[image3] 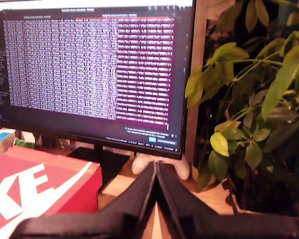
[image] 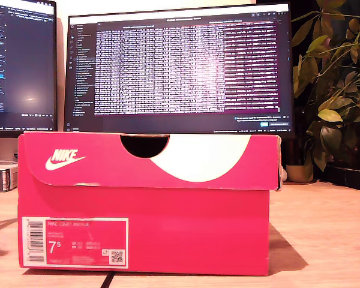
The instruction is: Close the red shoebox by pushing the lid with your left arm and holding the box in place with your right arm
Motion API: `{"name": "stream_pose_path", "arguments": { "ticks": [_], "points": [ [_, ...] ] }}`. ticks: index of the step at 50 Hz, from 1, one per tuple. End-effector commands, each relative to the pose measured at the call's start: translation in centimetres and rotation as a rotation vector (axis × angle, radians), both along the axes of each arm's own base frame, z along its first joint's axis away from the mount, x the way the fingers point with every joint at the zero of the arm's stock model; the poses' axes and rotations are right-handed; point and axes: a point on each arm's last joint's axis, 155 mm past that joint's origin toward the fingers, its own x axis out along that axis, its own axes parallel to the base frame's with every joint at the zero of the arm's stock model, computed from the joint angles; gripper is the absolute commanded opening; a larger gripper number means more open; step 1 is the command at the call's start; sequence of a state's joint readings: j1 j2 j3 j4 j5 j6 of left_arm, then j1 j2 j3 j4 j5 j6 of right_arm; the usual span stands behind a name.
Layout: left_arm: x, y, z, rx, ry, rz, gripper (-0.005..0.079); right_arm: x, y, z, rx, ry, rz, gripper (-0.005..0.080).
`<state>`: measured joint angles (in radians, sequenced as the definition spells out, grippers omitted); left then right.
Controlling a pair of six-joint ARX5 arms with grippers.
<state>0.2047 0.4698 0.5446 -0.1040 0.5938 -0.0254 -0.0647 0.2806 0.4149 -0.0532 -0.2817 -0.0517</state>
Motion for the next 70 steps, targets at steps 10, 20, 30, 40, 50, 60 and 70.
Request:
{"name": "stream_pose_path", "arguments": {
  "ticks": [10, 20, 30, 40, 50, 60, 70],
  "points": [
    [-1.7, -0.3, -0.4, -0.035, -0.043, 0.011, -0.0019, -1.7, -1.2, 1.2, 0.004, -0.111, -0.069, -0.0013],
    [-3.8, -0.7, 0.1, -0.015, -0.115, 0.012, -0.0019, -3.8, -1.2, 2.2, 0.009, -0.175, -0.077, -0.0012],
    [-5.3, -1.0, 0.5, -0.033, -0.164, 0.007, -0.0019, -4.0, -1.2, 1.8, 0.039, -0.161, -0.073, -0.0013],
    [-6.7, -0.9, 1.0, -0.041, -0.225, 0.024, -0.0019, -3.5, -0.9, 1.4, 0.062, -0.201, -0.05, -0.0013],
    [-5.7, 0.1, 0.4, -0.101, -0.249, 0.067, -0.0019, -2.7, -0.9, 0.2, 0.078, -0.241, -0.044, -0.0013],
    [-5.0, 0.2, -0.8, -0.093, -0.254, 0.065, -0.0019, -2.2, -0.9, -0.7, 0.065, -0.261, -0.046, -0.0013],
    [-4.0, 1.4, -1.8, -0.095, -0.276, 0.13, -0.0019, -2.3, -1.2, -0.4, 0.037, -0.29, -0.065, -0.0013]
  ]
}}
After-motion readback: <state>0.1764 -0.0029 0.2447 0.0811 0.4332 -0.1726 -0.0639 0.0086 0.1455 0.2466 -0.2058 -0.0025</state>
